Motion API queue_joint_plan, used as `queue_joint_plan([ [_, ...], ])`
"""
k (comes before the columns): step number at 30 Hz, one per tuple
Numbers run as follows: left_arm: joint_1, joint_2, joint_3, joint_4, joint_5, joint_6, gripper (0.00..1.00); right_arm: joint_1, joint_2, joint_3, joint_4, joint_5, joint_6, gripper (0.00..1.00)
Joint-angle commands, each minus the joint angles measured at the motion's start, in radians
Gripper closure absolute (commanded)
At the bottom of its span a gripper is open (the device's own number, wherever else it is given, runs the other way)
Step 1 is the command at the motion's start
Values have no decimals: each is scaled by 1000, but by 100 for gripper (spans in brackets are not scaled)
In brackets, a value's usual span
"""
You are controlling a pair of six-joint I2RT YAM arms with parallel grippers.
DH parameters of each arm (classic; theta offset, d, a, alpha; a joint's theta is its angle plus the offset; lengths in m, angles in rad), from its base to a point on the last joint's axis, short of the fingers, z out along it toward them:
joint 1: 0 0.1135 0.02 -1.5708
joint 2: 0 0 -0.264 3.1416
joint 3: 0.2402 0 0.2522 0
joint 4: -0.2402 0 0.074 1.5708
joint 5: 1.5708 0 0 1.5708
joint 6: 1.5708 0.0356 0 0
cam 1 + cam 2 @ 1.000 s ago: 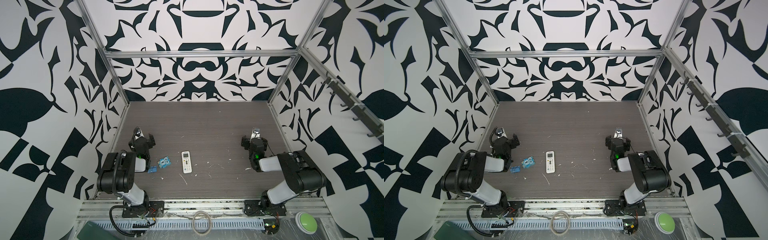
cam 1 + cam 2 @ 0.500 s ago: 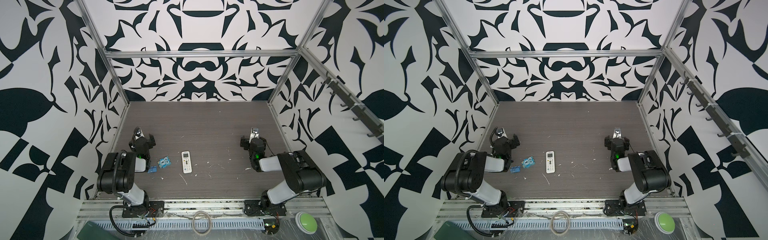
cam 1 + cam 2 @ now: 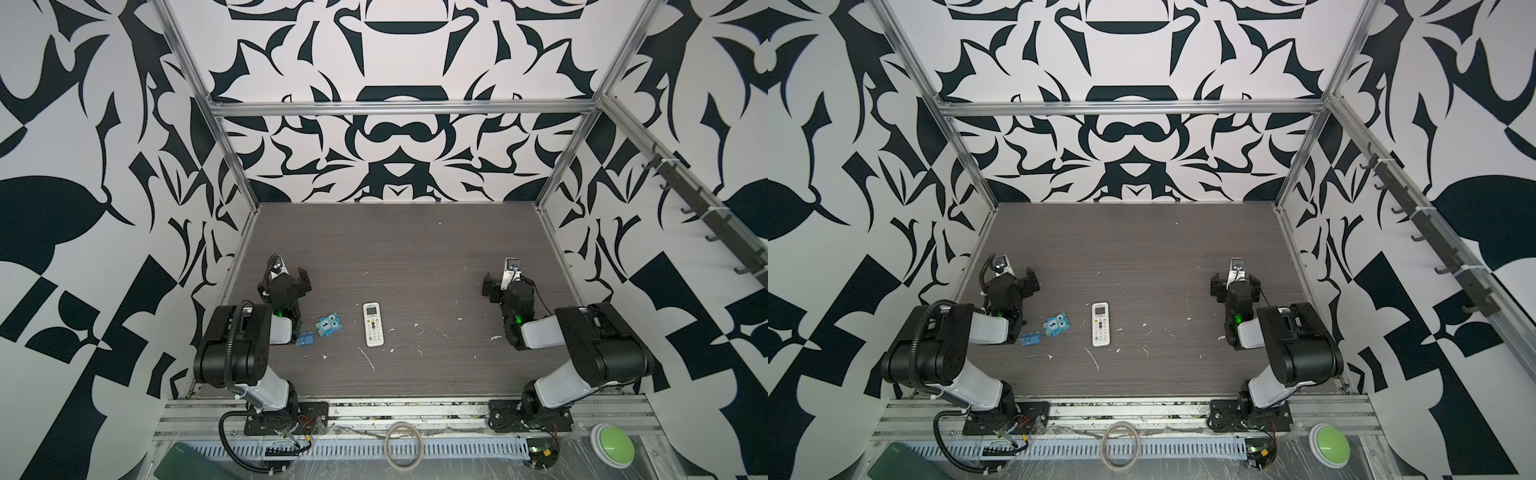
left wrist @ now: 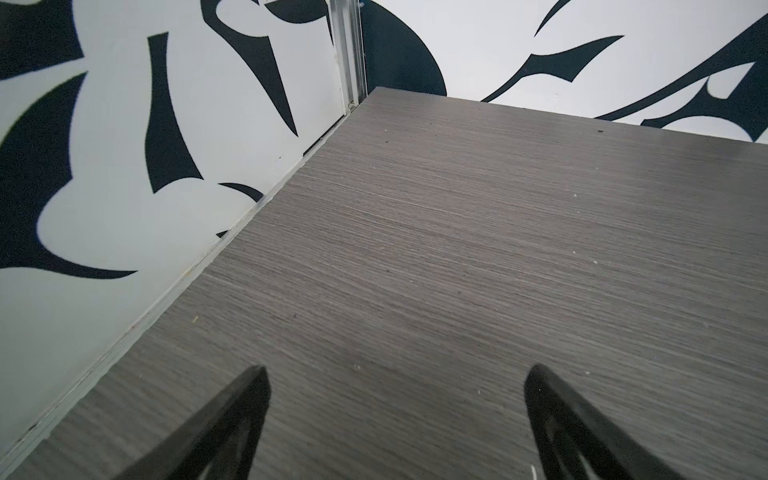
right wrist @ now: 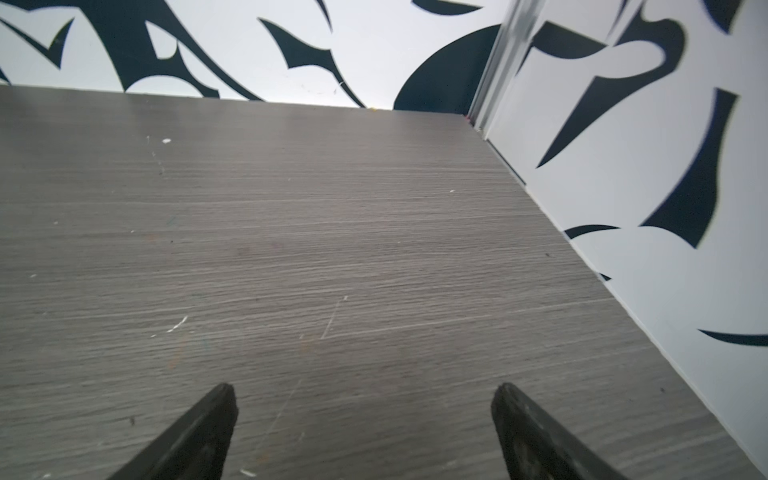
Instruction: Load the batteries into the remote control
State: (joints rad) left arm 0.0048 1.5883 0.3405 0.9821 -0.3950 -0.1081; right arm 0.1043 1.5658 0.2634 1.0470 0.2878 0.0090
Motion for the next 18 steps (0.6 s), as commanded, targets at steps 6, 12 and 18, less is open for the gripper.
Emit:
queue_joint_plan([
  [6,3,-19,11,9,8,-8,1,-10,-16,83,-127,-32,10,0],
  [12,1,-18,12,6,9,-12,1,-11,-15,83,-122,-33,10,0],
  [18,2,-19,11,7,10,-10,1,-11,-14,83,-122,-32,11,0],
])
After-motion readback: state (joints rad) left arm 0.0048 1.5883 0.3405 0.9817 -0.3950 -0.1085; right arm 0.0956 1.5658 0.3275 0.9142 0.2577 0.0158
